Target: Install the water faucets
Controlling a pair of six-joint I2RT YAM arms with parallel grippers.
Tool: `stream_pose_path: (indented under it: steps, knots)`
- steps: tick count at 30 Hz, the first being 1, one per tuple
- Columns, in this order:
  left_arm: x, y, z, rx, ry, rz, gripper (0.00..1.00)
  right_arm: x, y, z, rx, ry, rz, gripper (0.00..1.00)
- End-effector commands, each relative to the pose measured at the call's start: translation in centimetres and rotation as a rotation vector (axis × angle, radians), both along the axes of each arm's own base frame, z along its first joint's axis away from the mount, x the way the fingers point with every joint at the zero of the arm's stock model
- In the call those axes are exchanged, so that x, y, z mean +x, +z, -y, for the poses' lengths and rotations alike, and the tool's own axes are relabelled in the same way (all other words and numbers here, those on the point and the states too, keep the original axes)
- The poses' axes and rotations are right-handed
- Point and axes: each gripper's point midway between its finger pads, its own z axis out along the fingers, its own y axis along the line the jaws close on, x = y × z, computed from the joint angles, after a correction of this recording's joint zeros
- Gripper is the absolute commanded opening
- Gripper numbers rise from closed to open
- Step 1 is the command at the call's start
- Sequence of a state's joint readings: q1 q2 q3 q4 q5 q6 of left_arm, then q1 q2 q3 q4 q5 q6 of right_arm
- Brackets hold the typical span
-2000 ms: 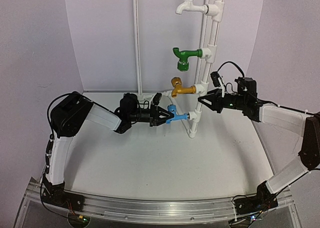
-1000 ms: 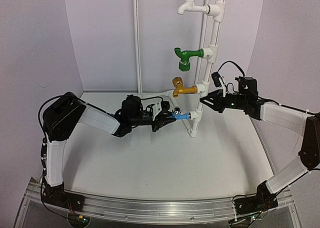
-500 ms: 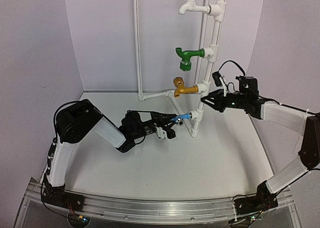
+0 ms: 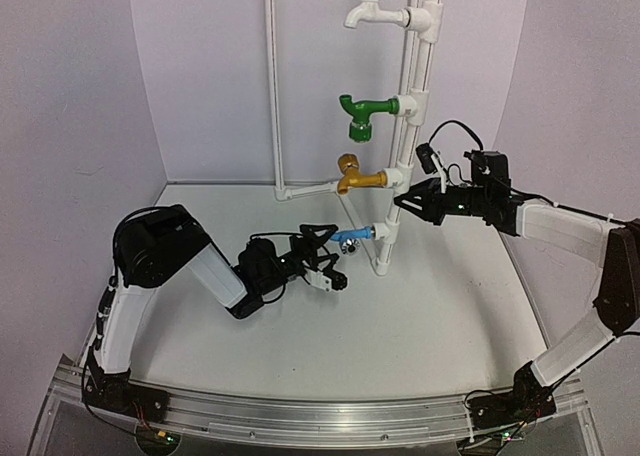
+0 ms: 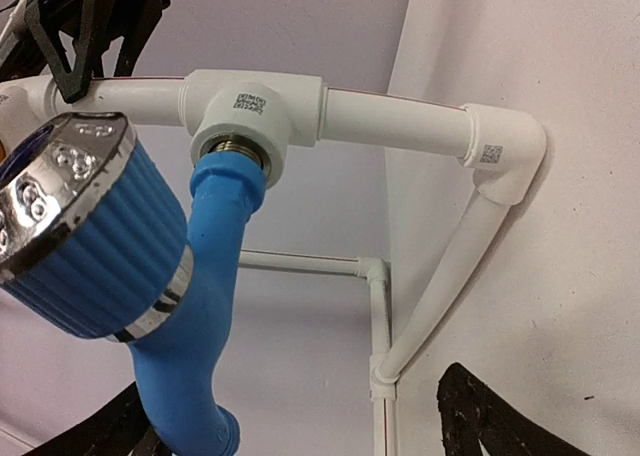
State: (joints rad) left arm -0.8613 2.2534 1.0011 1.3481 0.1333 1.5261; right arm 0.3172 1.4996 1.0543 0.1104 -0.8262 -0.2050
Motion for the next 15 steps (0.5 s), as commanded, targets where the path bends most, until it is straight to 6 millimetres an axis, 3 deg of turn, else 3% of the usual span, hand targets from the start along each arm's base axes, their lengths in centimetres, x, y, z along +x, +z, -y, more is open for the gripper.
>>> stream_pose_path:
  steps: [1,9,15]
  knots:
    - [-1.3,1.8,-1.6,-0.032,0.054,0.069,0.92,0.6,-1.5,-0.2,-0.010,-0.023,-0.094,0.00]
    - [-2.8,1.7,-6.7,-0.128,0.258,-0.148,0.93,0.5,-1.0,-0.1,0.000,-0.026,-0.095,0.00]
    - [-2.4,1.7,-8.9,-0.318,0.509,-0.632,0.95,0.2,-0.7,-0.1,0.003,-0.023,-0.090,0.00]
